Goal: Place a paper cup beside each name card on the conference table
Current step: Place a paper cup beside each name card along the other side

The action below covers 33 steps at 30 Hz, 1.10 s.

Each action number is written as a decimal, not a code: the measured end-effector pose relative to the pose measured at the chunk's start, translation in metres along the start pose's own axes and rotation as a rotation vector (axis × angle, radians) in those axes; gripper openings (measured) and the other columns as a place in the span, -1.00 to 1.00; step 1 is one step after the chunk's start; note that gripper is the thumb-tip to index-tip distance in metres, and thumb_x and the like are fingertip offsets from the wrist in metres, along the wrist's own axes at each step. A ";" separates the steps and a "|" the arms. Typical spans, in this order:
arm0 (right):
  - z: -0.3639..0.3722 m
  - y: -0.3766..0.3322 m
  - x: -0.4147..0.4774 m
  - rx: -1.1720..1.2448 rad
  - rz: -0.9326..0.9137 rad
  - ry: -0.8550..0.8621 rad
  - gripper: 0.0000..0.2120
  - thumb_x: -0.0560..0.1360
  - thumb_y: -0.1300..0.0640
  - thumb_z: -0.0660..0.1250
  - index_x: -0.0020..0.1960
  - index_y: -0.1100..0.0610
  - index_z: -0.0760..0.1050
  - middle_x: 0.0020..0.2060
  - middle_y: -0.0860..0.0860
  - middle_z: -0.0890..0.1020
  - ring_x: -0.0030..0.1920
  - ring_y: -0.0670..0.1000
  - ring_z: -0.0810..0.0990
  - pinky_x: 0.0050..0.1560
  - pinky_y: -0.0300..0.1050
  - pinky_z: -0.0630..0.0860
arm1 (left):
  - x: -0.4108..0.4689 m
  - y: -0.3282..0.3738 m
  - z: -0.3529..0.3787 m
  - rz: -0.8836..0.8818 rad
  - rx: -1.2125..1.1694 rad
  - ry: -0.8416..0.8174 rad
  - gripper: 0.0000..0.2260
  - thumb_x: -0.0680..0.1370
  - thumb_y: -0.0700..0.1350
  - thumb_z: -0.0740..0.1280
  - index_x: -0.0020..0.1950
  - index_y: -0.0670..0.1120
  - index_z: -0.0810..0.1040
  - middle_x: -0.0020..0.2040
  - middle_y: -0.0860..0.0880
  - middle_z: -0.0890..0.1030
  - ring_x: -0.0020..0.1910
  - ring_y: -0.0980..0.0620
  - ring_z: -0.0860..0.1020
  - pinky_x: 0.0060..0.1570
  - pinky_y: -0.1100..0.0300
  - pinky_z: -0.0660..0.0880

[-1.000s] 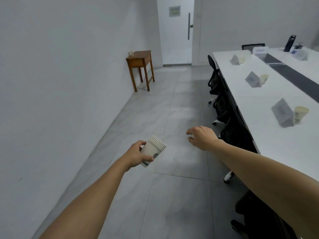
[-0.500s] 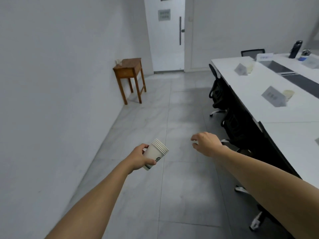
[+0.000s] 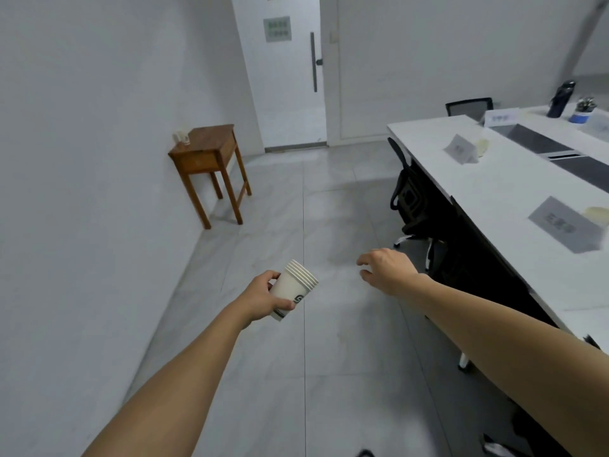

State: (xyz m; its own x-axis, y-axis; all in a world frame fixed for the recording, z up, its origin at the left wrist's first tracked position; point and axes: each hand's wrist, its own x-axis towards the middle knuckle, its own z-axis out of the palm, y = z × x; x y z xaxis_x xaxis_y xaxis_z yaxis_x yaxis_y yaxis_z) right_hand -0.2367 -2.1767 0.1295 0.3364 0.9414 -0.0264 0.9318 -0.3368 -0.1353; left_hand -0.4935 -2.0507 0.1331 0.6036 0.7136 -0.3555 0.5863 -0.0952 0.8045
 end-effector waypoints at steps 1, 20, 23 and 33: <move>-0.002 0.005 0.019 0.002 -0.006 -0.009 -0.68 0.56 0.00 0.21 0.29 -0.01 0.50 0.23 0.01 0.58 0.22 0.12 0.54 0.10 -0.03 0.47 | 0.016 0.005 -0.005 -0.007 -0.001 0.000 -0.38 0.36 -0.19 0.55 0.36 -0.05 0.37 0.21 -0.13 0.52 0.12 -0.11 0.55 0.09 0.01 0.56; -0.025 0.096 0.532 -0.019 0.018 -0.022 -0.67 0.57 -0.01 0.20 0.30 0.00 0.48 0.25 0.02 0.57 0.21 0.13 0.55 0.11 -0.02 0.48 | 0.508 0.113 -0.180 0.008 -0.013 -0.052 -0.38 0.39 -0.22 0.53 0.38 -0.07 0.34 0.23 -0.10 0.50 0.12 -0.09 0.54 -0.06 0.14 0.57; -0.045 0.107 0.613 -0.007 0.057 0.007 -0.66 0.58 -0.01 0.19 0.31 0.00 0.47 0.25 0.02 0.57 0.22 0.13 0.54 0.12 -0.01 0.48 | 0.594 0.148 -0.220 0.038 0.002 -0.070 -0.38 0.39 -0.21 0.53 0.38 -0.07 0.35 0.20 -0.09 0.51 0.10 -0.08 0.54 -0.10 0.17 0.55; -0.053 0.192 0.845 0.005 0.114 -0.012 -0.68 0.57 -0.01 0.20 0.30 0.00 0.48 0.24 0.00 0.56 0.22 0.11 0.53 0.09 -0.03 0.48 | 0.856 0.231 -0.256 0.064 0.032 -0.169 -0.36 0.37 -0.22 0.55 0.38 -0.07 0.36 0.22 -0.13 0.53 0.04 -0.04 0.58 -0.19 0.22 0.55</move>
State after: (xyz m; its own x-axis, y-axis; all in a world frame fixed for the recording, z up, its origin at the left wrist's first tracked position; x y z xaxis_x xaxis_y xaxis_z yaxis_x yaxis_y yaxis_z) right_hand 0.2336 -1.4475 0.1334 0.4387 0.8970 -0.0541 0.8867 -0.4419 -0.1359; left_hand 0.0205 -1.2845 0.1368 0.7208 0.5788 -0.3814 0.5591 -0.1601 0.8135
